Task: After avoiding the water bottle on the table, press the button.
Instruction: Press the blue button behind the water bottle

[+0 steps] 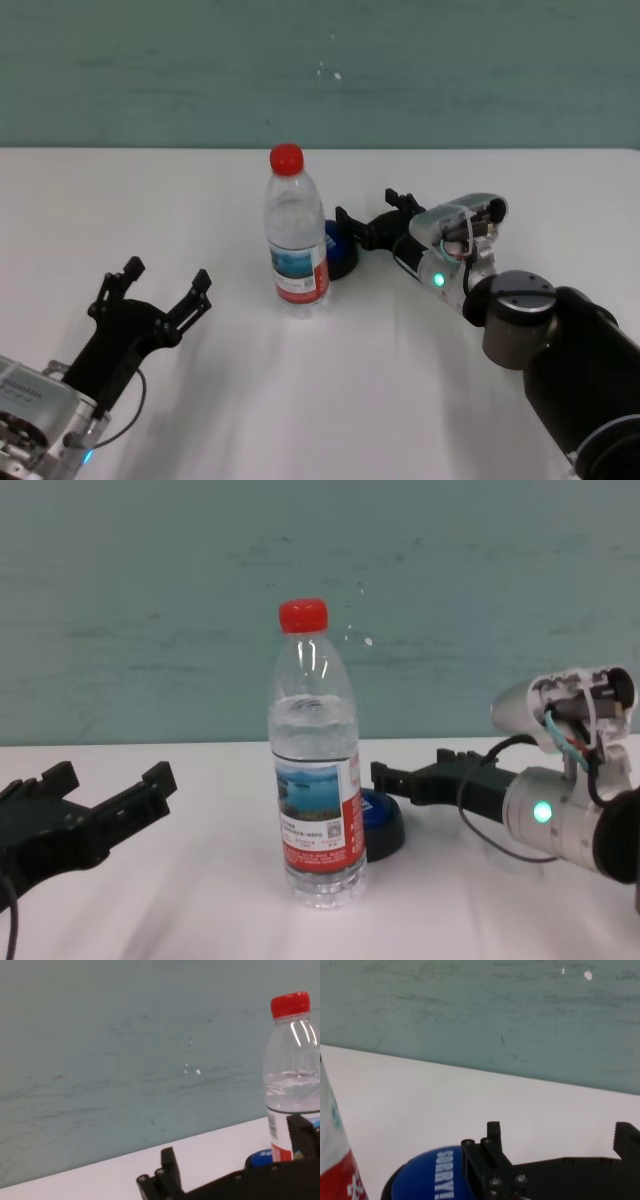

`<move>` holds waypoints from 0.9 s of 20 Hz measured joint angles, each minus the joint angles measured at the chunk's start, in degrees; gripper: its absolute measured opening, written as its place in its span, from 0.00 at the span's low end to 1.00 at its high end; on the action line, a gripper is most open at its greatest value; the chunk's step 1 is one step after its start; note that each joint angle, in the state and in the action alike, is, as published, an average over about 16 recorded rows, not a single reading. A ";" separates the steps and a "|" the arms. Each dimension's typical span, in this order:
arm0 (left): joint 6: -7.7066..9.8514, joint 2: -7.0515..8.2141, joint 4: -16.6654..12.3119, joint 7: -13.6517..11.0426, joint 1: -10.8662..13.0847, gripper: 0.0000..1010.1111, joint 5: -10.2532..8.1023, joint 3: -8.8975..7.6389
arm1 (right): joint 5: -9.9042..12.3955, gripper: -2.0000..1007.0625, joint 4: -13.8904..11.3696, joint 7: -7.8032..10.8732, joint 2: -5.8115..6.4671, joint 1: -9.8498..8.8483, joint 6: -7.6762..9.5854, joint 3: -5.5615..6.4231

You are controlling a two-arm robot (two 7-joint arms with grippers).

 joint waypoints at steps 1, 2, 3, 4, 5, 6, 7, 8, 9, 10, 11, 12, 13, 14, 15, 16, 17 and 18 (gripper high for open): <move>0.00 0.00 0.00 0.00 0.00 1.00 0.00 0.00 | 0.07 1.00 0.23 0.10 -0.05 0.08 -0.01 -0.01; 0.00 0.00 0.00 0.00 0.00 1.00 0.00 0.00 | 0.14 1.00 0.45 0.20 -0.09 0.15 -0.02 -0.02; 0.00 0.00 0.00 0.00 0.00 1.00 0.00 0.00 | 0.20 1.00 0.64 0.30 -0.13 0.22 -0.02 -0.03; 0.00 0.00 0.00 0.00 0.00 1.00 0.00 0.00 | 0.27 1.00 0.83 0.39 -0.17 0.28 -0.01 -0.04; 0.00 0.00 0.00 0.00 0.00 1.00 0.00 0.00 | 0.34 1.00 0.98 0.47 -0.20 0.32 0.00 -0.05; 0.00 0.00 0.00 0.00 0.00 1.00 0.00 0.00 | 0.41 1.00 1.12 0.54 -0.23 0.36 0.02 -0.07; 0.00 0.00 0.00 0.00 0.00 1.00 0.00 0.00 | 0.47 1.00 1.24 0.60 -0.25 0.39 0.04 -0.07; 0.00 0.00 0.00 0.00 0.00 1.00 0.00 0.00 | 0.54 1.00 1.36 0.65 -0.27 0.42 0.07 -0.08; 0.00 0.00 0.00 0.00 0.00 1.00 0.00 0.00 | 0.61 1.00 1.47 0.71 -0.29 0.44 0.10 -0.09; 0.00 0.00 0.00 0.00 0.00 1.00 0.00 0.00 | 0.67 1.00 1.56 0.75 -0.31 0.46 0.13 -0.09; 0.00 0.00 0.00 0.00 0.00 1.00 0.00 0.00 | 0.74 1.00 1.63 0.78 -0.32 0.47 0.17 -0.09; 0.00 0.00 0.00 0.00 0.00 1.00 0.00 0.00 | 0.78 1.00 1.69 0.79 -0.33 0.47 0.24 -0.11; 0.00 0.00 0.00 0.00 0.00 1.00 0.00 0.00 | 0.81 1.00 1.73 0.79 -0.32 0.47 0.31 -0.13; 0.00 0.00 0.00 0.00 0.00 1.00 0.00 0.00 | 0.84 1.00 1.76 0.78 -0.31 0.47 0.39 -0.14; 0.00 0.00 0.00 0.00 0.00 1.00 0.00 0.00 | 0.87 1.00 1.76 0.77 -0.31 0.44 0.46 -0.16; 0.00 0.00 0.00 0.00 0.00 1.00 0.00 0.00 | 0.89 1.00 1.69 0.74 -0.29 0.39 0.52 -0.17; 0.00 0.00 0.00 0.00 0.00 1.00 0.00 0.00 | 0.92 1.00 1.59 0.71 -0.27 0.32 0.59 -0.17; 0.00 0.00 0.00 0.00 0.00 1.00 0.00 0.00 | 0.94 1.00 1.43 0.66 -0.24 0.22 0.64 -0.17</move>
